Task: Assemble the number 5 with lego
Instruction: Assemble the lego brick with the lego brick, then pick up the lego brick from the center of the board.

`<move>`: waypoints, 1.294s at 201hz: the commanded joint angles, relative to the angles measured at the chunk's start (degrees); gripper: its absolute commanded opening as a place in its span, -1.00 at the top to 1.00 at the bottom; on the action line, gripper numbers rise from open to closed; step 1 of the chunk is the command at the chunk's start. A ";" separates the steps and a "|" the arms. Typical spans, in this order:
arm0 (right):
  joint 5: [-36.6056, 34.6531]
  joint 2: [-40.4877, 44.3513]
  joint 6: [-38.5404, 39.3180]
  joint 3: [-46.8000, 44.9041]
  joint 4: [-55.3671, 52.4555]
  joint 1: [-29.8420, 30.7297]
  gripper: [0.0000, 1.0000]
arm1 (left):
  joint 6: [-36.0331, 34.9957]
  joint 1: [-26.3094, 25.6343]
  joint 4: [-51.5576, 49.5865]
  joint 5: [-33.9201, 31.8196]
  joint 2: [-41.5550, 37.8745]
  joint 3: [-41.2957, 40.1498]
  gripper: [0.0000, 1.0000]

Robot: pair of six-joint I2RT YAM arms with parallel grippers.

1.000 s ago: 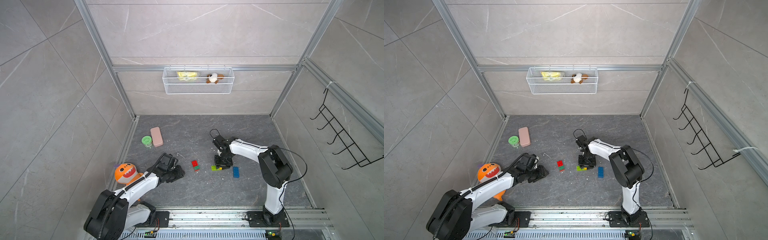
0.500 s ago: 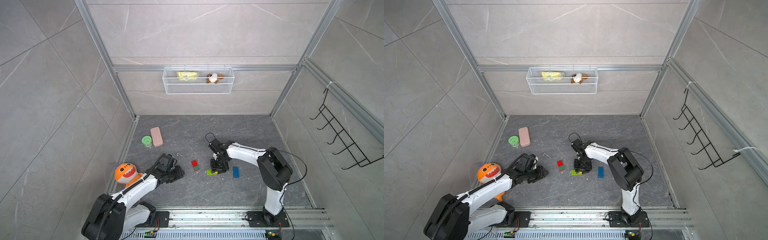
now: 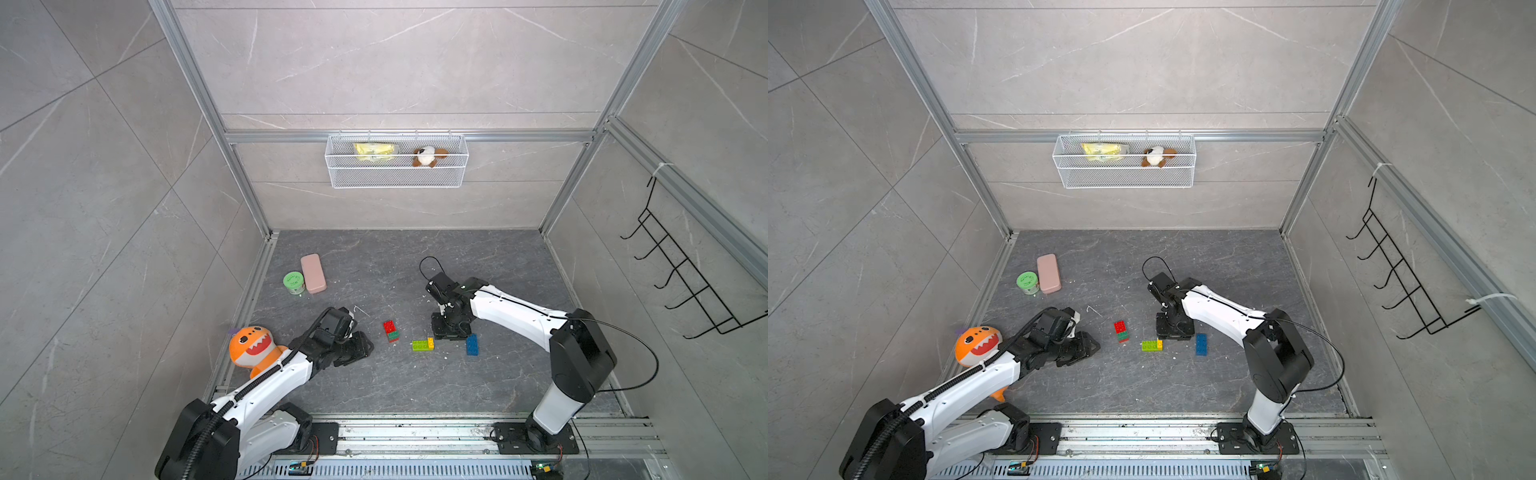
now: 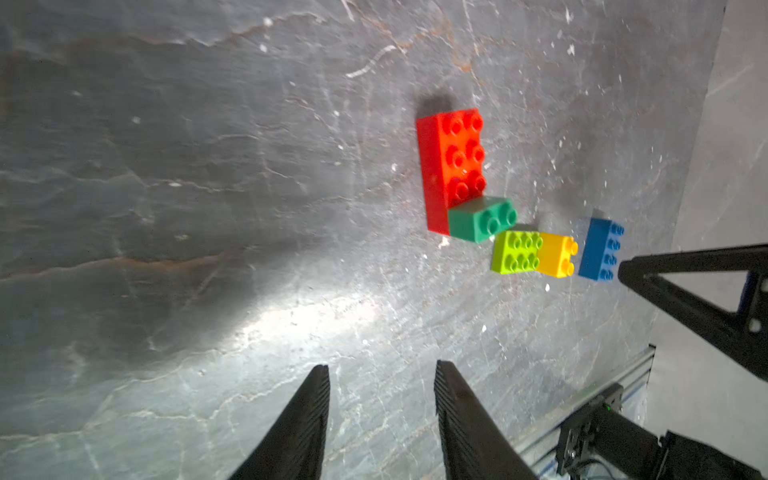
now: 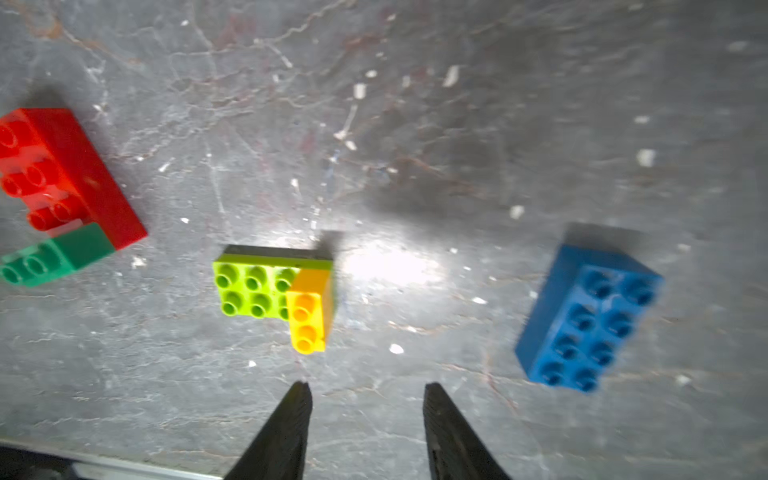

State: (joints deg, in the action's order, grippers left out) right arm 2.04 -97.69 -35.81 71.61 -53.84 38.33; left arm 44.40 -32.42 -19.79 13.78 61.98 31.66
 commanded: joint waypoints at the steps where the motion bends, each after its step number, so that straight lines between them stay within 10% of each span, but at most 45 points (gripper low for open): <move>1: -7.32 3.46 0.92 -1.75 -6.08 -1.07 0.03 | -3.04 -3.44 -3.38 1.50 0.62 3.87 0.08; 107: -10.81 4.85 3.93 -10.05 -3.33 -8.22 -0.14 | -8.08 -22.24 -6.40 -7.88 15.43 14.71 0.05; 260: -5.00 -0.79 5.29 -14.52 5.17 -9.72 0.15 | -8.47 -24.44 -5.10 -11.76 25.30 19.70 0.10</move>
State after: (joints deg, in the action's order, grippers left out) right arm -3.62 -97.89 -31.07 57.93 -49.17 28.91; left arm 37.69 -56.64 -24.23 3.27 86.94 49.47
